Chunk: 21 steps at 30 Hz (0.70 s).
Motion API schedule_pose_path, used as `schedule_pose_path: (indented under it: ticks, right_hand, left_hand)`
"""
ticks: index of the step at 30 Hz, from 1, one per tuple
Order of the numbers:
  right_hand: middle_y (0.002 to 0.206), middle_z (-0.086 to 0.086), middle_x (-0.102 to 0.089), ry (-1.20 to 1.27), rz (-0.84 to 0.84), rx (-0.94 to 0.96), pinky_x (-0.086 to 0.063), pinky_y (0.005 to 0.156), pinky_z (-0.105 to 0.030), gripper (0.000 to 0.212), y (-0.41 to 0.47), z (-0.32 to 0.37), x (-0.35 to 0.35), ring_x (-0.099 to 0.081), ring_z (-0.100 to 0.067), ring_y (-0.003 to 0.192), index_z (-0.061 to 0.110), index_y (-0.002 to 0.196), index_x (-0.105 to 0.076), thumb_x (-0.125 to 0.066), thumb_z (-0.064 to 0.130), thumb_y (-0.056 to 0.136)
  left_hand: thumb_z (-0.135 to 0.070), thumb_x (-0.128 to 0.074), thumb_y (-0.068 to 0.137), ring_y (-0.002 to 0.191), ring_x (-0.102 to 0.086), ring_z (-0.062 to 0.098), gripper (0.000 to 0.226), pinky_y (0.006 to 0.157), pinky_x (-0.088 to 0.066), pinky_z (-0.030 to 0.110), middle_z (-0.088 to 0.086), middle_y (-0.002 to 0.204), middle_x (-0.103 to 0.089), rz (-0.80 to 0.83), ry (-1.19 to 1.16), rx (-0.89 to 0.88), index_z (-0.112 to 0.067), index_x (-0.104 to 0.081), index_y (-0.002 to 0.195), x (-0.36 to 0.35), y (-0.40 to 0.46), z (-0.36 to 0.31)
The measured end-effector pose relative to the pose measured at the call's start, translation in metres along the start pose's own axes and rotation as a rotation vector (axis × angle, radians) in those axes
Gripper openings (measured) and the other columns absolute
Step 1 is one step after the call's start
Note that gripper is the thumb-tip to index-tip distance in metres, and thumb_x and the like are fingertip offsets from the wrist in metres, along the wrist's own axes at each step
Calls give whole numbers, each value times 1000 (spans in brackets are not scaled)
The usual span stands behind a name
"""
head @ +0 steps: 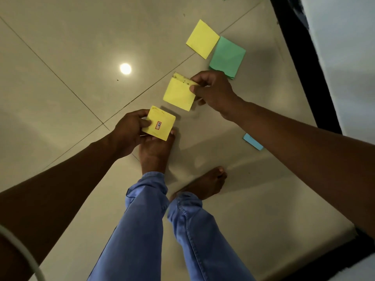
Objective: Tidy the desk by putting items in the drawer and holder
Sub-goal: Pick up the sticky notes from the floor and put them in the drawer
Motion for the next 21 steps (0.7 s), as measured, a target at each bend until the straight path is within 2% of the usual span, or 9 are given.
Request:
schedule_pose_path:
  ticks: [2, 5, 7, 10, 12, 15, 17, 19, 21]
  right_hand:
    - [84, -1, -74, 89, 74, -16, -58, 61, -32, 12, -12, 3, 0, -70, -11, 69, 15, 97, -72, -68, 4, 95]
    - [85, -5, -75, 96, 130, -31, -57, 58, -32, 11, -26, -1, -7, -72, -14, 70, 11, 100, -72, -71, 5, 92]
    - [82, -6, -75, 70, 131, -44, -56, 56, -32, 13, -33, -5, -14, -71, -15, 67, 7, 101, -71, -74, 5, 89]
    - [78, -7, -74, 48, 80, -67, -55, 52, -29, 14, -40, -8, -17, -71, -15, 62, 6, 97, -70, -77, 4, 85]
    - [79, -8, -75, 49, 49, -82, -54, 51, -27, 15, -40, -11, -16, -71, -15, 61, 8, 95, -71, -78, 4, 83]
    - [77, -5, -74, 28, 1, -74, -50, 49, -22, 13, -40, -16, -10, -70, -14, 61, 10, 91, -72, -79, 4, 82]
    - [76, -2, -71, 8, -37, -53, -49, 50, -19, 12, -40, -19, -6, -68, -14, 64, 8, 91, -74, -79, 4, 81]
    - [74, 4, -69, -31, -89, -46, -55, 58, -29, 13, -39, -25, -3, -69, -17, 71, 9, 89, -74, -81, 9, 78]
    - [74, 8, -65, -69, -131, -55, -57, 67, -36, 19, -39, -31, -2, -68, -19, 74, 12, 89, -71, -84, 15, 75]
  left_hand:
    - [1, -42, 103, 109, -68, 33, 38, 72, -65, 33, 21, 131, -62, 7, -40, 4, -8, -57, 136, -6, -3, -4]
    - [2, -38, 102, 102, -69, 33, 34, 71, -65, 36, 20, 121, -66, 22, -98, 11, -11, -62, 123, -21, -10, -9]
    - [2, -36, 102, 96, -69, 31, 34, 74, -64, 39, 16, 113, -67, 53, -134, 1, -13, -64, 114, -32, -14, -14]
    - [-3, -33, 104, 95, -72, 31, 36, 75, -65, 39, 13, 111, -73, 85, -169, -20, -12, -66, 117, -43, -18, -21]
    - [-12, -35, 106, 100, -73, 33, 36, 82, -64, 42, 15, 120, -72, 79, -174, -23, -10, -64, 128, -46, -17, -24]
    - [-34, -38, 107, 121, -64, 40, 43, 105, -49, 53, 20, 135, -64, 101, -159, 27, -11, -56, 139, -53, -14, -24]
    - [-36, -43, 106, 123, -63, 39, 45, 110, -43, 54, 20, 138, -62, 118, -126, 27, -11, -54, 142, -59, -11, -25]
    - [-26, -51, 104, 116, -66, 36, 41, 107, -46, 54, 20, 135, -63, 122, -66, -18, -8, -53, 141, -64, -7, -26]
    - [-16, -55, 103, 106, -66, 34, 35, 91, -54, 48, 20, 124, -65, 117, 16, -76, -8, -56, 137, -69, -1, -25]
Point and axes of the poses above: each hand's wrist, its own y-axis towards the middle knuckle, its own x-axis out of the back of the hand, z = x × y, the point moved 4 cm from there along y, towards the middle knuckle
